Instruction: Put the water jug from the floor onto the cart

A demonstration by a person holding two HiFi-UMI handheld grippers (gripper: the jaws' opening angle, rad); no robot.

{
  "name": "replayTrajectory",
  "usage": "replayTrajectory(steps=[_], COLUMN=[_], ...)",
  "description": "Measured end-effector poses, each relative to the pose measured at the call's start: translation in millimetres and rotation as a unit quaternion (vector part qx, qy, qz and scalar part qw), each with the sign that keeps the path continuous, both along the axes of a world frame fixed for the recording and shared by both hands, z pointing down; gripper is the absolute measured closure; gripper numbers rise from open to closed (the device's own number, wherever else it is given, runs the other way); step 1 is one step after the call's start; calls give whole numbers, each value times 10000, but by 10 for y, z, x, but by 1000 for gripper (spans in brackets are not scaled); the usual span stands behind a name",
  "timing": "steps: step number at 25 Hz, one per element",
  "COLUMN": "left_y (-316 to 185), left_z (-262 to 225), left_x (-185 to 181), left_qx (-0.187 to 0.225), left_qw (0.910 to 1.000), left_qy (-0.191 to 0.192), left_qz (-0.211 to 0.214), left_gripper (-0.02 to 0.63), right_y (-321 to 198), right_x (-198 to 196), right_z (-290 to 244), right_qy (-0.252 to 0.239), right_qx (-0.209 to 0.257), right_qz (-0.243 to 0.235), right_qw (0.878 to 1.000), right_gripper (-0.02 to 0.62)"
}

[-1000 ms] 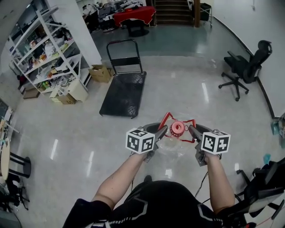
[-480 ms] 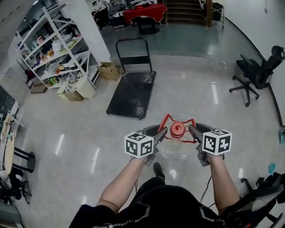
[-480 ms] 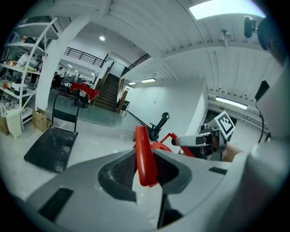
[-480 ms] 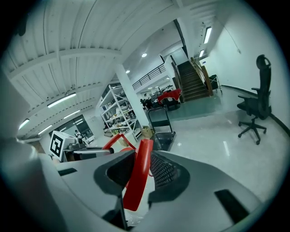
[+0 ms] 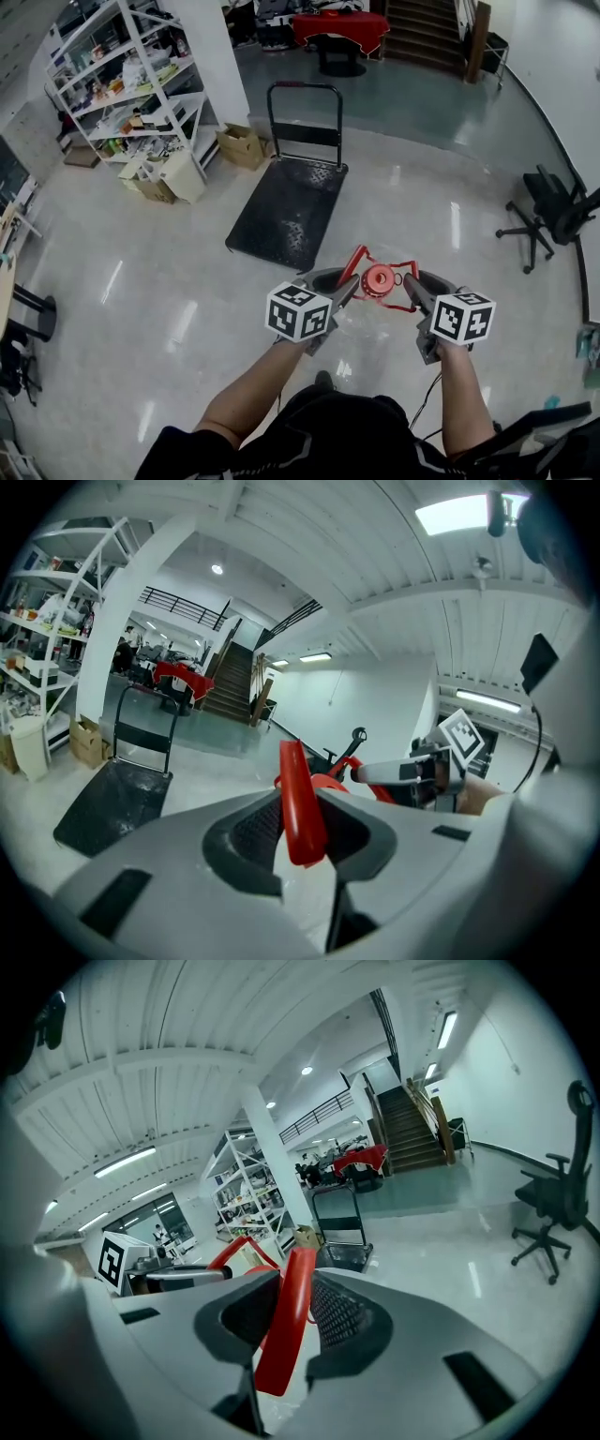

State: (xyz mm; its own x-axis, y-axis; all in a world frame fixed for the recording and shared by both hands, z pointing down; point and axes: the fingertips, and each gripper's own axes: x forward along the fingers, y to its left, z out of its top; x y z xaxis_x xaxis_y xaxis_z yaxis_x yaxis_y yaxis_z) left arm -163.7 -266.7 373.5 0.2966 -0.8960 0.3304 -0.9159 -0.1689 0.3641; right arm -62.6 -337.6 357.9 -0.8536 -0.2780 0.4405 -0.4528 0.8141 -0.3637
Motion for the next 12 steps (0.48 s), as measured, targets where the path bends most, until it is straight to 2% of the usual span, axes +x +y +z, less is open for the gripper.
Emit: replayTrajectory(steps=[5, 12], left_y=[-412, -1078], left_z=[-126, -206], left_x=[-695, -1669], left_qx=[132, 101], left_qw=[9995, 9960], left_qy=[-77, -268], left_qz=[-272, -841], left_gripper=[523, 523], right_y=[-456, -1209], right_x=[-731, -1818], right_z=[-87, -142], right_qy=[-6, -193], right_qx=[102, 92], right_qz=[-272, -1003], right_qw=[9996, 9947], right_gripper=[493, 492])
